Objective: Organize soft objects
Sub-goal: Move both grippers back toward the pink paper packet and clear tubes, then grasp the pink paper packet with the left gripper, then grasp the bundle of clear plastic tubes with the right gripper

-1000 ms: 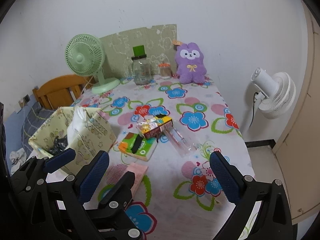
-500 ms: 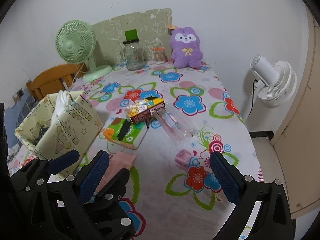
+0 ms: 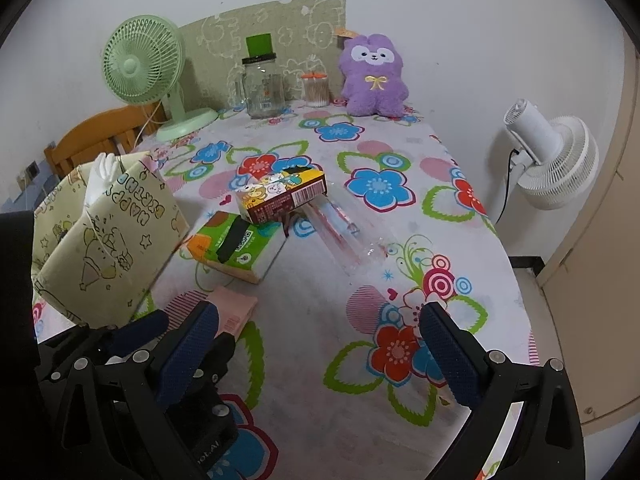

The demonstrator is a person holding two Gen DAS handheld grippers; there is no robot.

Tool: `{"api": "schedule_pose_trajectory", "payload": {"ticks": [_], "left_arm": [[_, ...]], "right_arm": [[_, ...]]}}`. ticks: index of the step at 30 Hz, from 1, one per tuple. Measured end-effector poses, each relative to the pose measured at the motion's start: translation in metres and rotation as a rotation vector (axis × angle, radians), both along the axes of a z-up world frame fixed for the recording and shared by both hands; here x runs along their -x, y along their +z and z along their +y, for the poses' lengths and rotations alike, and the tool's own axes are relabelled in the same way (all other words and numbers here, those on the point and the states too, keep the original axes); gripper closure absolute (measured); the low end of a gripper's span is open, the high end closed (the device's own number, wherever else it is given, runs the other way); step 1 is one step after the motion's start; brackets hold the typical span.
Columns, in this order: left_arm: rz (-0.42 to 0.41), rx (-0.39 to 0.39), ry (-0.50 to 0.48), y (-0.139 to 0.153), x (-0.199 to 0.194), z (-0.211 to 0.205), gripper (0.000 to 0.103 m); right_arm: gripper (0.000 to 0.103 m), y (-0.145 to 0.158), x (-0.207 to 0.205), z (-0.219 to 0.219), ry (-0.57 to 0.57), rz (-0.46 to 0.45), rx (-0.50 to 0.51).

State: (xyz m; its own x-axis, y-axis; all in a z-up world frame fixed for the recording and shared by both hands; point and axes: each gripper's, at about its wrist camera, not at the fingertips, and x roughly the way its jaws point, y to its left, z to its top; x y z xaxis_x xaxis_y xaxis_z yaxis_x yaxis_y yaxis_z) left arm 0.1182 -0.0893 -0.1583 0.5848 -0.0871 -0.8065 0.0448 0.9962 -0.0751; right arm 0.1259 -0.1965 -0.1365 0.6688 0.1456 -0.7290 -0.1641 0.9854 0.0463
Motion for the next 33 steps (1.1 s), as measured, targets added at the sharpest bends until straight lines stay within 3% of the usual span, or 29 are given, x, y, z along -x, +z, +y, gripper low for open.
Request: {"api": "schedule_pose_trajectory", "payload": {"ticks": [7, 20, 33], "left_arm": [[0.007, -0.031, -0.018, -0.004, 0.0, -0.005, 0.062], [-0.006, -0.067, -0.029, -0.003, -0.003, -0.011, 0.065], [-0.058, -0.074, -0.017, 0.012, -0.023, -0.017, 0.065]], "right_arm": [[0.001, -0.007, -0.006, 0.0, 0.003, 0.019, 0.005], [0.001, -0.012, -0.011, -0.003, 0.016, 0.03, -0.011], [0.002, 0.001, -0.036, -0.002, 0.06, -0.025, 0.013]]}}
